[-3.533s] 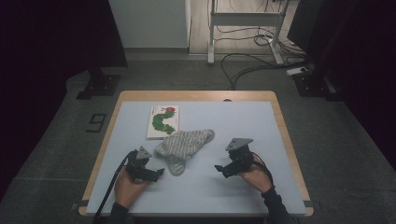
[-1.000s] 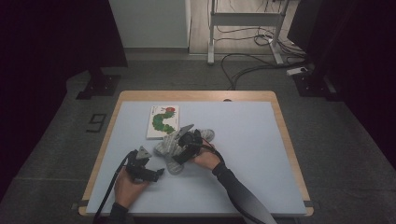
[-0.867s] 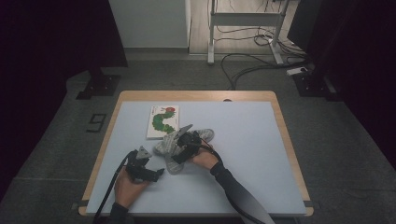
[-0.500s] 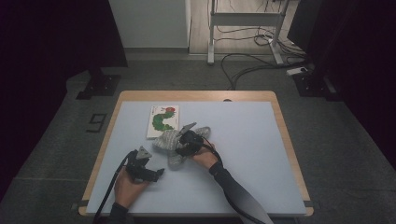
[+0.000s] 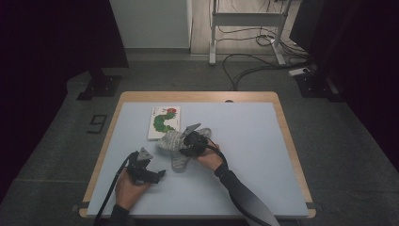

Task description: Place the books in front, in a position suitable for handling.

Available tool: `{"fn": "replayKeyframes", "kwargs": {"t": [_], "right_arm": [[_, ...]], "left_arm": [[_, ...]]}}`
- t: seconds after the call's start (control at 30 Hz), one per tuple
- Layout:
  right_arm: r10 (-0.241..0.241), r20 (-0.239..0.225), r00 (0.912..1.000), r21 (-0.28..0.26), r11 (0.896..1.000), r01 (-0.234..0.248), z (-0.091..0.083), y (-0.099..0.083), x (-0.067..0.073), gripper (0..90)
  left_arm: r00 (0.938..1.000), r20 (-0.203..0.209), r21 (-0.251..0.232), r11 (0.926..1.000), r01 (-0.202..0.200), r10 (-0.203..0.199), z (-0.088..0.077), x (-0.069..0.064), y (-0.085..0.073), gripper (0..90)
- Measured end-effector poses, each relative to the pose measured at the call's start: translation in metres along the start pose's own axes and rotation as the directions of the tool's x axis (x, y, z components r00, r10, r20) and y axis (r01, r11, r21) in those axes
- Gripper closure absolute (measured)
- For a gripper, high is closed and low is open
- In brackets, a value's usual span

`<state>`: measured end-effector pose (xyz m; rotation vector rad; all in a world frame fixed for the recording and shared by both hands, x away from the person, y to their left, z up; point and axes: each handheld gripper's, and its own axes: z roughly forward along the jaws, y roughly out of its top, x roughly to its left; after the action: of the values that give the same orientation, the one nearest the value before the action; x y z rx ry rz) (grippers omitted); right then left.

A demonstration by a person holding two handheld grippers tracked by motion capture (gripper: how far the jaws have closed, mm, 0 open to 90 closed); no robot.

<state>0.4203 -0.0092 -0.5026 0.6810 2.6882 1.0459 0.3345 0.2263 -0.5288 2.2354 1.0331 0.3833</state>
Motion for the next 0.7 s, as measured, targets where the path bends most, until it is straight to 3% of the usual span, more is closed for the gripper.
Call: {"fn": "replayKeyframes", "kwargs": {"t": [0.13, 0.3, 0.7], "right_arm": [[-0.010, -0.013, 0.9999, -0.014, 1.000, 0.010, -0.013, 0.001, 0.001, 64.2], [0.011, -0.026, 0.9996, -0.022, 1.000, -0.011, -0.027, 0.001, 0.001, 64.3], [0.021, -0.005, 0.9998, -0.047, 0.999, -0.021, -0.058, -0.005, -0.005, 64.3]], "left_arm": [[1.0000, 0.000, 0.001, 1.0000, -0.001, 0.001, 0.000, 0.000, 0.000, 0.0], [1.0000, 0.001, 0.001, 1.0000, -0.003, 0.003, 0.000, 0.000, 0.000, 0.0], [1.0000, 0.002, 0.001, 1.0000, -0.004, 0.004, 0.000, 0.000, 0.000, 0.0]]}}
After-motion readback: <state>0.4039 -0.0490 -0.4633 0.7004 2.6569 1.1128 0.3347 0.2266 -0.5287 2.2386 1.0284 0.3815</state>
